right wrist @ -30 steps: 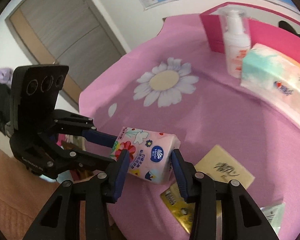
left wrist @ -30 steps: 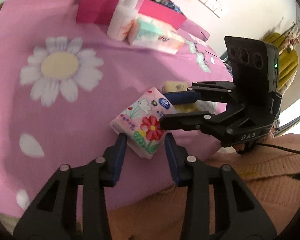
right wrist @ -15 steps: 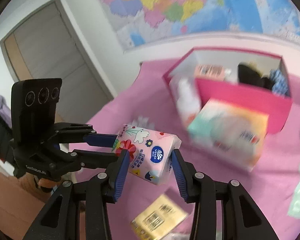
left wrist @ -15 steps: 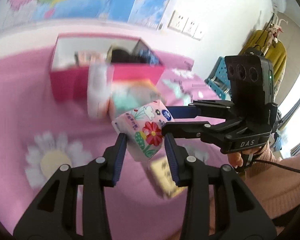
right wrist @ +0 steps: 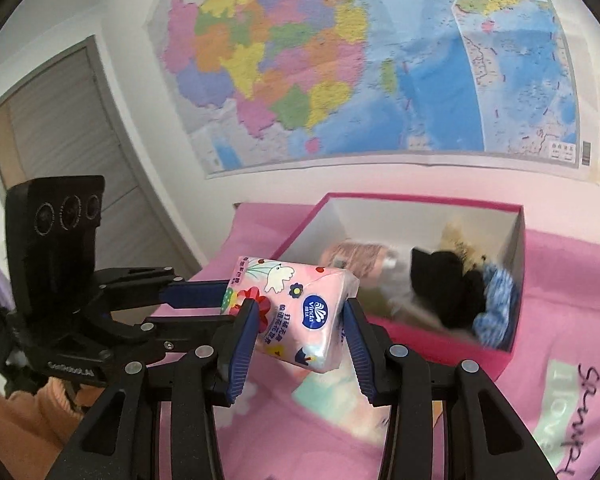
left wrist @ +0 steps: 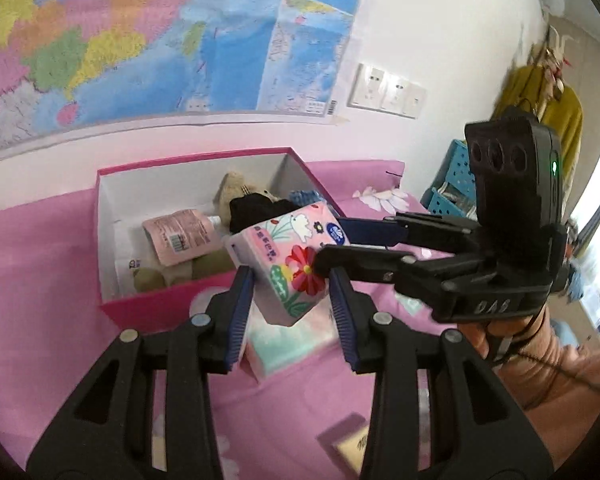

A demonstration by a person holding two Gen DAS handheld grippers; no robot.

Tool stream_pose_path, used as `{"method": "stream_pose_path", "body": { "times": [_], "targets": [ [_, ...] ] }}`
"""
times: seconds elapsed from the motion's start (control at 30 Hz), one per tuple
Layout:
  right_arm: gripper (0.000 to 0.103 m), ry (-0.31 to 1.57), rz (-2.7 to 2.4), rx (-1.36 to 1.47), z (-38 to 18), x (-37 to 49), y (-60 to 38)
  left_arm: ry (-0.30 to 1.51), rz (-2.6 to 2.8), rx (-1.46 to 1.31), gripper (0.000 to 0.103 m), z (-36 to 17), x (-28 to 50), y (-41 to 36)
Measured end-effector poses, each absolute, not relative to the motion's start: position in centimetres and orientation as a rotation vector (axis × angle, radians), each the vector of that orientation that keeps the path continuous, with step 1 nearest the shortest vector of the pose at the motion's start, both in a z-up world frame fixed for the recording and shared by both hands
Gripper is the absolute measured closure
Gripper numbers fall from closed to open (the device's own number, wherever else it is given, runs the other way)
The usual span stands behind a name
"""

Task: Organize soft objects
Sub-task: 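Carry the floral tissue pack into the pink box and release it, then move the right gripper to the clear plastic packet and grasp it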

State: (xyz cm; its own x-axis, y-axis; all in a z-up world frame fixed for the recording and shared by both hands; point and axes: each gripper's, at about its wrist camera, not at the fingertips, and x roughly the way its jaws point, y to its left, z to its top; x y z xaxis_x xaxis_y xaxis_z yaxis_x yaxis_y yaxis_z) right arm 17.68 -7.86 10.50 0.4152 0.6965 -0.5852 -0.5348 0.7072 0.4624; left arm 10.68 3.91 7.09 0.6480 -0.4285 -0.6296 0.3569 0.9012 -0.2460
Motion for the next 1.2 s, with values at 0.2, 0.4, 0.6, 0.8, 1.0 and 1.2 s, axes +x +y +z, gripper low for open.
{"method": "stream_pose_path", "body": {
  "times": [0.2,0.4,0.6,0.8,1.0,1.2],
  "targets": [
    [0.059,0.876,0.728,0.249,8.6,21.0,-8.0,0.779,-0.420,-0.112,0.062,6.5,14.6,3.9],
    [0.060,0.923,0.684,0.274,6.5,23.7,-7.8,0.832,-0.386,-0.122,0.062,5.0,17.7,3.8],
    [0.059,0.944,0.623,0.287,5.2,25.6,-7.4,0.854,-0.285,-0.161,0.062,3.9,19.3,4.9],
    [0.057,0.904,0.615,0.237,5.9,24.0,-7.8,0.787,-0.261,-0.133,0.062,4.5,16.9,5.3],
    [0.057,0.904,0.636,0.229,6.2,21.8,-9.0,0.708,-0.266,-0.101,0.062,5.9,13.6,5.2],
    [0.057,0.900,0.713,0.231,6.7,18.0,-10.9,0.647,-0.348,-0.053,0.060,6.5,8.9,4.3]
  ]
}}
